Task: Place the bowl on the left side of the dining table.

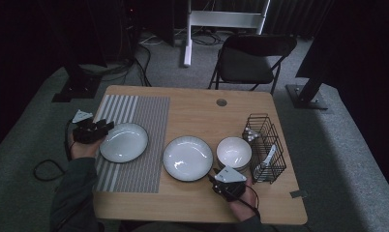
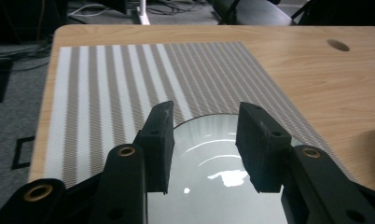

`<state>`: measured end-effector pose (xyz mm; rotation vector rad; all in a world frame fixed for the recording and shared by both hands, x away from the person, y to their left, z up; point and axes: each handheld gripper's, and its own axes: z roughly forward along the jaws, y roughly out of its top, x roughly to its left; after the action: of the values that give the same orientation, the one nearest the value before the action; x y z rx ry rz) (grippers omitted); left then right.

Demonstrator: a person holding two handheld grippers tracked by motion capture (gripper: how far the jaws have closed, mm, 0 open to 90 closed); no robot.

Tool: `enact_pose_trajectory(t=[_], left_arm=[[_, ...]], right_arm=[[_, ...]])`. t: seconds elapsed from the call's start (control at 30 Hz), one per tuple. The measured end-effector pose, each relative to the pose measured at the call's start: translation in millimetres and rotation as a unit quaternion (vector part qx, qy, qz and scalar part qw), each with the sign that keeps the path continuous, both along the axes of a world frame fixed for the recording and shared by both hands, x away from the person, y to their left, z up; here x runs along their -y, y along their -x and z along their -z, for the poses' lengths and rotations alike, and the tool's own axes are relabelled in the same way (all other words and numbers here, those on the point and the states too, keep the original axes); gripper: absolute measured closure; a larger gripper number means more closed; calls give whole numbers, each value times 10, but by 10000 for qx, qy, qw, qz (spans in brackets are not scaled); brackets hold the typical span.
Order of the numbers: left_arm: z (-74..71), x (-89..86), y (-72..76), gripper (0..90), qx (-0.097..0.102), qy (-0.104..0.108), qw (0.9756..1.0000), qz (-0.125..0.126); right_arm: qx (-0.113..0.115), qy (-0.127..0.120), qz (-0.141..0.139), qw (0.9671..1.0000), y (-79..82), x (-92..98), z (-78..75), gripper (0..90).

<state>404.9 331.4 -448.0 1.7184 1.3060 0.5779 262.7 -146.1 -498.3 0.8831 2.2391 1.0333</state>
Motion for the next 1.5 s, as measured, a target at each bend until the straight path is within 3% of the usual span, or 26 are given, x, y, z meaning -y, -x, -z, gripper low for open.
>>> enact_pose_trajectory(t=[0.33,0.53,0.8,1.0,1.43,1.5], left_arm=[[-65,206,2,572,37,30,9995,308],[-151,429,-11,573,128,3,9977,660],[-303,751,-14,570,287,-2,9932,1128],[-406,999,-7,559,398,-25,9878,1503],[-449,1345,-13,559,439,-62,9793,1977],[-474,1430,-15,559,445,-113,9768,2093]], right_arm=[[-186,-31,-29,9998,2,58,105,634],[-463,-91,-172,9987,-41,53,181,587],[-555,-25,-439,9975,-35,-2,213,492],[-656,-41,-558,9963,2,-29,243,423],[-772,-125,-731,9943,5,-62,273,393],[-852,-161,-788,9931,-4,-57,273,386]])
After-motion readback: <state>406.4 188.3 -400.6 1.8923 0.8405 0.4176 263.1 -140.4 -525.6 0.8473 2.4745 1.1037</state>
